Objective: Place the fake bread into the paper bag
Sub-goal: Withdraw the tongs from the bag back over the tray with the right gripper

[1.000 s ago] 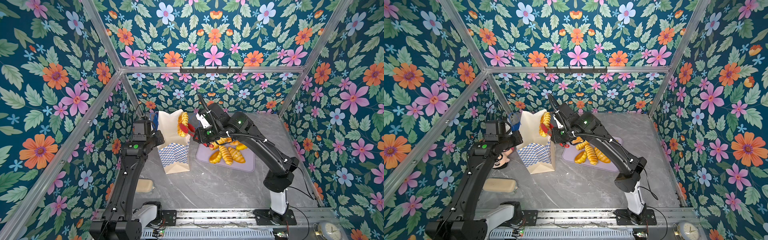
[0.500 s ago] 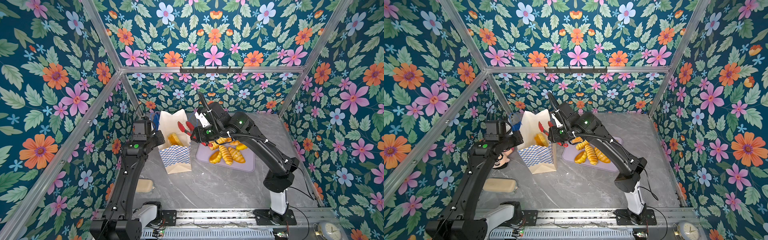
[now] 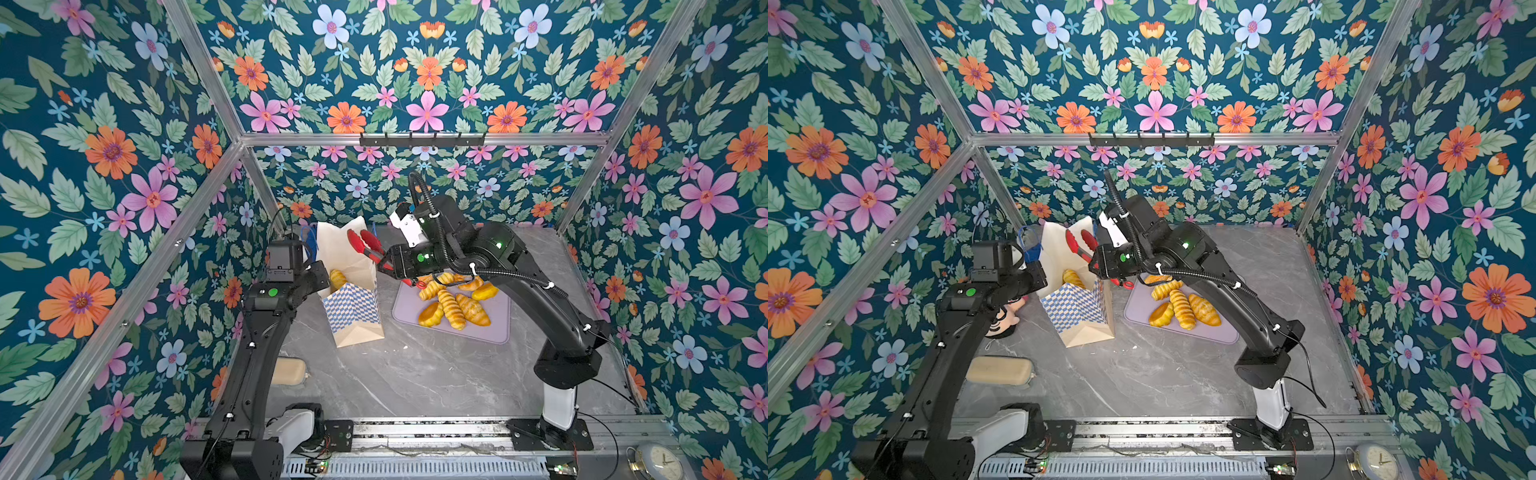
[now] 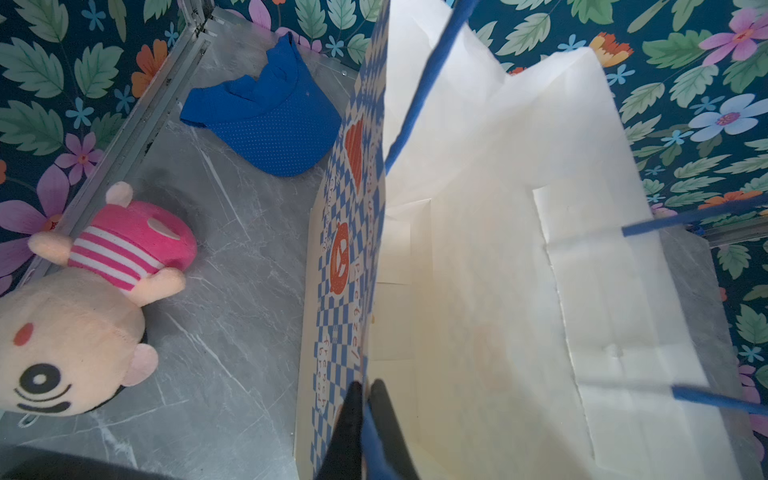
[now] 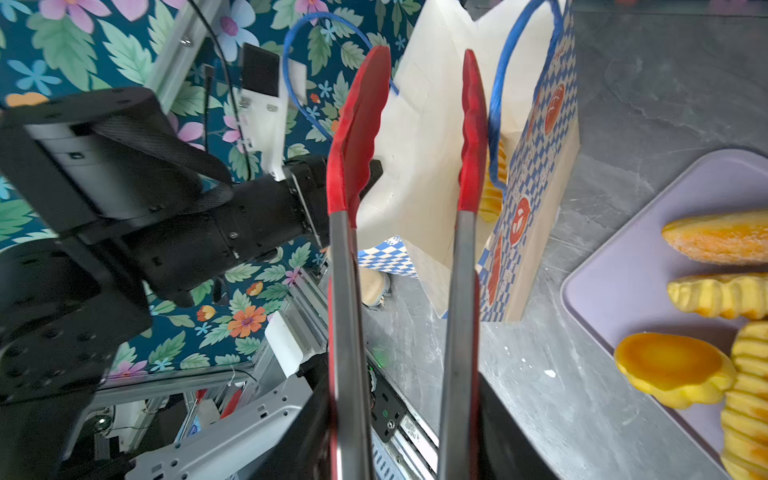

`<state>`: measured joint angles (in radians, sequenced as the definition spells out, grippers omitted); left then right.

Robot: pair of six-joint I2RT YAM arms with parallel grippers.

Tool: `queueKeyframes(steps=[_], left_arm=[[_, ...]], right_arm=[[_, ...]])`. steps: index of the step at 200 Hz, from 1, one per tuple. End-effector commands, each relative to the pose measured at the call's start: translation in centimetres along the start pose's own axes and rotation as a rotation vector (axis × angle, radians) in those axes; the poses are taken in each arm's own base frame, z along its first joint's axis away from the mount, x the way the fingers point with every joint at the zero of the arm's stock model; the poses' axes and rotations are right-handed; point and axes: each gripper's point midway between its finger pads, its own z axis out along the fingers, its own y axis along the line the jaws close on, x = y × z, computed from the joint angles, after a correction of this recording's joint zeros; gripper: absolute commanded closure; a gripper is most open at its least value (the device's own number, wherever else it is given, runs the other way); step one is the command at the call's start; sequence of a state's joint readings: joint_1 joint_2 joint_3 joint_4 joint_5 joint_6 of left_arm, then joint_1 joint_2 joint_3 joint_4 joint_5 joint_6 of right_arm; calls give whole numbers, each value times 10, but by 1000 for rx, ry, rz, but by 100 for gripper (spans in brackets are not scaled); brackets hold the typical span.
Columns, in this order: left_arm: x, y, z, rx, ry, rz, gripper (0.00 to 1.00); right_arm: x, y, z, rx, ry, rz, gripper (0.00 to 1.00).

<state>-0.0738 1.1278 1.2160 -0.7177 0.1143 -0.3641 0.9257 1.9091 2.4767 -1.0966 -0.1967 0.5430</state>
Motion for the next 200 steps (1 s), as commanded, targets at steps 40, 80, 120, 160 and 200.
queueKeyframes(steps=[40,80,120,160,200], left_arm=[[-3,-4,0,18,-7,-1,90],[-3,-6,0,27,-4,6,90],[-3,-8,0,42,0,11,90],[-5,-10,1,49,-4,14,90],[-7,-11,2,51,-8,14,89]], right_arm=[[-21,-6,-44,74,-145,-64,55],[-16,-43,-70,173,-183,-23,56],[6,-95,-109,264,-215,85,56],[61,-160,-123,409,-142,214,56],[119,-213,-126,489,-58,375,56]])
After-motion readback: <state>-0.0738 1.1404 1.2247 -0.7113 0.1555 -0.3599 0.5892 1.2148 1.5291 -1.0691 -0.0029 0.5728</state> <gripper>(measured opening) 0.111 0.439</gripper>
